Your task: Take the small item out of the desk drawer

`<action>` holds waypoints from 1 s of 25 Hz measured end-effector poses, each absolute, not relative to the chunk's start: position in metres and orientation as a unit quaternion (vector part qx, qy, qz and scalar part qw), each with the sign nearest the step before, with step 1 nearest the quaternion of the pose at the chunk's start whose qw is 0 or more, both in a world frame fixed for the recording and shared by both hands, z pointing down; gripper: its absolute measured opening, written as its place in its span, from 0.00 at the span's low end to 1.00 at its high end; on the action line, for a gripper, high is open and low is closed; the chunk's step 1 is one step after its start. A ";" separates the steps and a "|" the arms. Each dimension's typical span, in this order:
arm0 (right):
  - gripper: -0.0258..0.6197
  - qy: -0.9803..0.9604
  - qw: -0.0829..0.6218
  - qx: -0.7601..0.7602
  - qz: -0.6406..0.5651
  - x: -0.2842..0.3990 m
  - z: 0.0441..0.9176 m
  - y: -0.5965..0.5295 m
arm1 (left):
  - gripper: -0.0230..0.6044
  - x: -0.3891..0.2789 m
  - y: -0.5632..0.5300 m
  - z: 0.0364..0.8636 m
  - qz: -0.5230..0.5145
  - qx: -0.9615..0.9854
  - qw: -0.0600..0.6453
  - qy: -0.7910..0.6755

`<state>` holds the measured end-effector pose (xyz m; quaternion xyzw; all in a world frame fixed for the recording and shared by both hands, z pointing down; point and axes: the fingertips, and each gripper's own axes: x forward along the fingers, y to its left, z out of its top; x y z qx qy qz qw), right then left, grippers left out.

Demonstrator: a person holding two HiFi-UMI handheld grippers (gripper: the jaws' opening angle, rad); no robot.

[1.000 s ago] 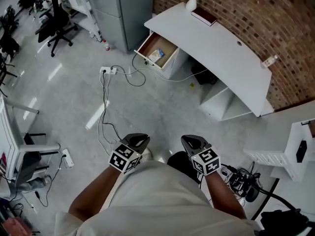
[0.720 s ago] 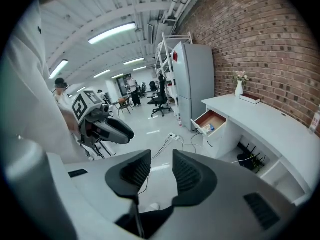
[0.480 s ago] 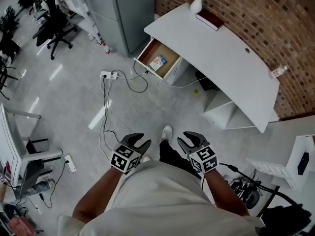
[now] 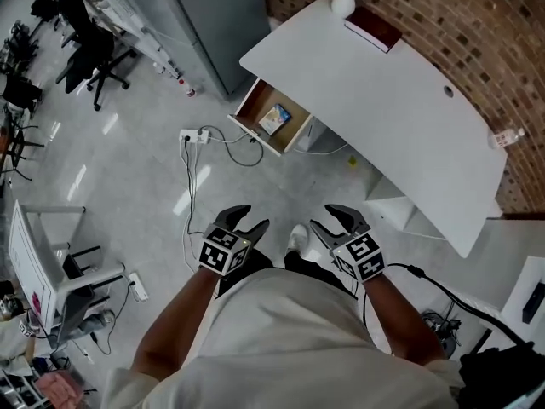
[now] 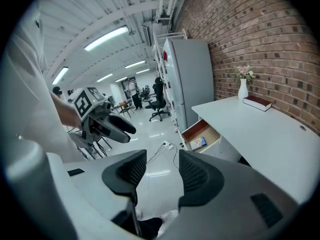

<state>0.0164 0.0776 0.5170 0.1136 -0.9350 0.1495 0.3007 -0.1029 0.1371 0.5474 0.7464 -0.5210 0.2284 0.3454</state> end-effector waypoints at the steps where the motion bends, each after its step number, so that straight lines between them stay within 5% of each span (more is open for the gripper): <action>1: 0.37 -0.935 0.298 0.116 0.154 0.016 0.519 0.066 | 0.42 -0.105 0.123 0.552 0.233 0.744 0.348 -0.520; 14: 0.41 -0.901 0.317 0.206 0.213 0.003 0.555 -0.037 | 0.51 -0.188 -0.058 0.662 0.321 0.737 0.352 -0.479; 25: 0.43 -0.846 0.346 0.280 0.293 -0.105 0.583 -0.096 | 0.56 -0.288 -0.204 0.800 0.416 0.727 0.343 -0.426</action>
